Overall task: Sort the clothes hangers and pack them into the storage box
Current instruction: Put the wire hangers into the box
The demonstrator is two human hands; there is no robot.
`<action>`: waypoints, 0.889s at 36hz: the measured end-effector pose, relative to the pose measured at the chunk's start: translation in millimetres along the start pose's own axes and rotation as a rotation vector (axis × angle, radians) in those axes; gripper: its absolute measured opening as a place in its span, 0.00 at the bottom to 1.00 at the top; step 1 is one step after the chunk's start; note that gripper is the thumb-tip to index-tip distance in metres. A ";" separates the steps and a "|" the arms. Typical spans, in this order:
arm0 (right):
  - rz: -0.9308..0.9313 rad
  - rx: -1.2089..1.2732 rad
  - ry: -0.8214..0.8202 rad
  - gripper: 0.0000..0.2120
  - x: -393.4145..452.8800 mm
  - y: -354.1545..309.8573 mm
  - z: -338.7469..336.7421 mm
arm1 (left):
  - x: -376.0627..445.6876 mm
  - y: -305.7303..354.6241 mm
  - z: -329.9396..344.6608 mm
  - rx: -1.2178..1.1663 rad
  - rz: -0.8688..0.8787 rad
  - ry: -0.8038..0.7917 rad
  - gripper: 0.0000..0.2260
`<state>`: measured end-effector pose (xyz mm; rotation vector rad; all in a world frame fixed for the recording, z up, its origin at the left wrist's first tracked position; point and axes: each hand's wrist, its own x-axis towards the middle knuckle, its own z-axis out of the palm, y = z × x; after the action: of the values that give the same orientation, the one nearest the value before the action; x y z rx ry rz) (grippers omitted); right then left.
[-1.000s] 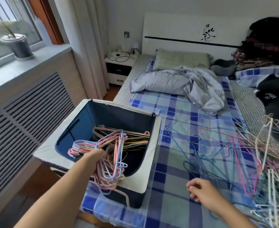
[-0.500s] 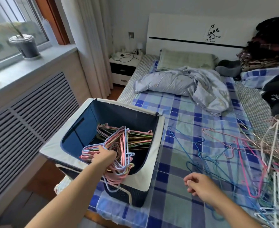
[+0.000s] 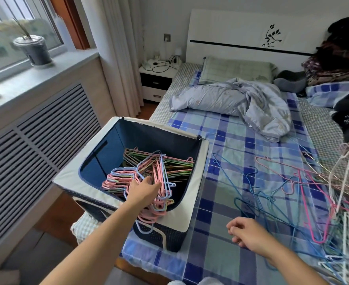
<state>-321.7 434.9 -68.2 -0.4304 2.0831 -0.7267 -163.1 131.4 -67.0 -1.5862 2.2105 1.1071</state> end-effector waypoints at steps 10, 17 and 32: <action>0.027 0.049 0.042 0.08 -1.7 16.6 -10.2 | -24.3 5.1 -6.4 -0.148 0.179 0.178 0.26; 0.121 0.179 0.071 0.06 -7.4 57.1 -24.3 | -123.0 70.6 16.2 -0.530 0.546 0.179 0.10; 0.403 0.441 0.268 0.11 -33.5 240.6 -107.1 | -135.1 138.3 204.6 -0.175 0.244 -0.605 0.07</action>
<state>-399.7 674.6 -151.6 0.3396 2.0783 -1.0004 -281.7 386.6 -72.3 -0.8666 1.9509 1.6244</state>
